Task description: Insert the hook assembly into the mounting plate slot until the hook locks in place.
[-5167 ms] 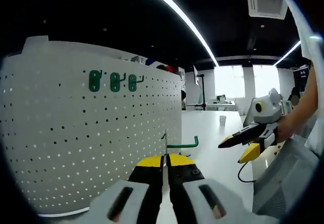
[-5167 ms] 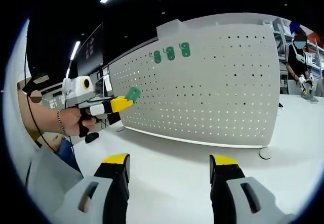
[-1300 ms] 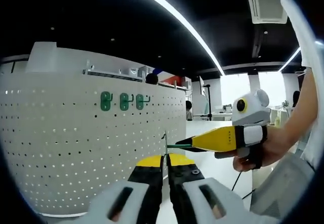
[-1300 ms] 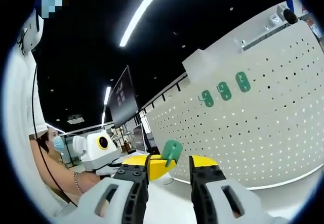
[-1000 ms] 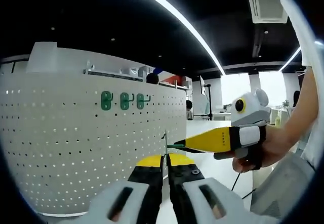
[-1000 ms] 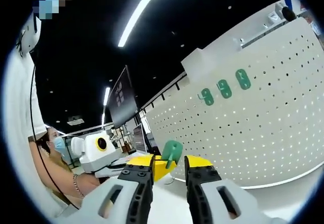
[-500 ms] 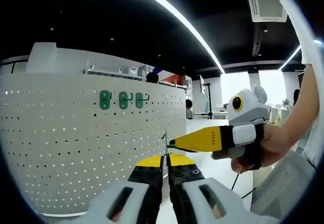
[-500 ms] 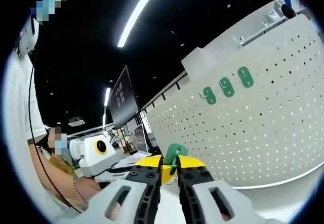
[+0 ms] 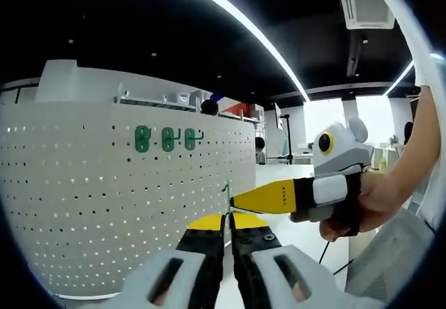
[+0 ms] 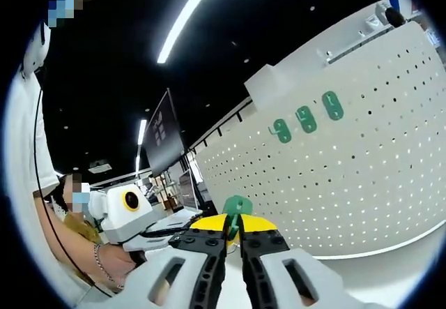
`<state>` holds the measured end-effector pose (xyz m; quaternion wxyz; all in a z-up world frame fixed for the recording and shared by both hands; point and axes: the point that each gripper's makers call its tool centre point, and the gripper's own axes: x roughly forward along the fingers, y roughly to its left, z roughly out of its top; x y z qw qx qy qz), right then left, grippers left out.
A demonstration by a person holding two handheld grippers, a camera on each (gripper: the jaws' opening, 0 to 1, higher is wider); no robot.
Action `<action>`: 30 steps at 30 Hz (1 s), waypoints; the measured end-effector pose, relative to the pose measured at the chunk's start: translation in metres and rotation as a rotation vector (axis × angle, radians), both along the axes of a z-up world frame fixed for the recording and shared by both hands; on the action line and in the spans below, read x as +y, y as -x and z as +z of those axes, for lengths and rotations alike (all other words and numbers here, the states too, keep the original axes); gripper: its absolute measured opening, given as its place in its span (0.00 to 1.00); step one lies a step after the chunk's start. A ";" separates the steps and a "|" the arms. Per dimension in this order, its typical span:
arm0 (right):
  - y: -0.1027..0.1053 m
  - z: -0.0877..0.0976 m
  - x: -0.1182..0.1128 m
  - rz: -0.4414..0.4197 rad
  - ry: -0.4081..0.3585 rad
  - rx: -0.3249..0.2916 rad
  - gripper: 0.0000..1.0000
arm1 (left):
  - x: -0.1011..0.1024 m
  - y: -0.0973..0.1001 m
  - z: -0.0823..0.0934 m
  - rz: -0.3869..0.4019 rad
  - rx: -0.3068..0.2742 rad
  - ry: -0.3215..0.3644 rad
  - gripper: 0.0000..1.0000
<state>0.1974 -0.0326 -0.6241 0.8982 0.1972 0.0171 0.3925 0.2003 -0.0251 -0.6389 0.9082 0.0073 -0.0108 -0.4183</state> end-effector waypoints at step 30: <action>-0.001 -0.005 0.000 0.001 -0.058 0.095 0.00 | 0.000 0.001 -0.004 0.009 0.025 0.015 0.04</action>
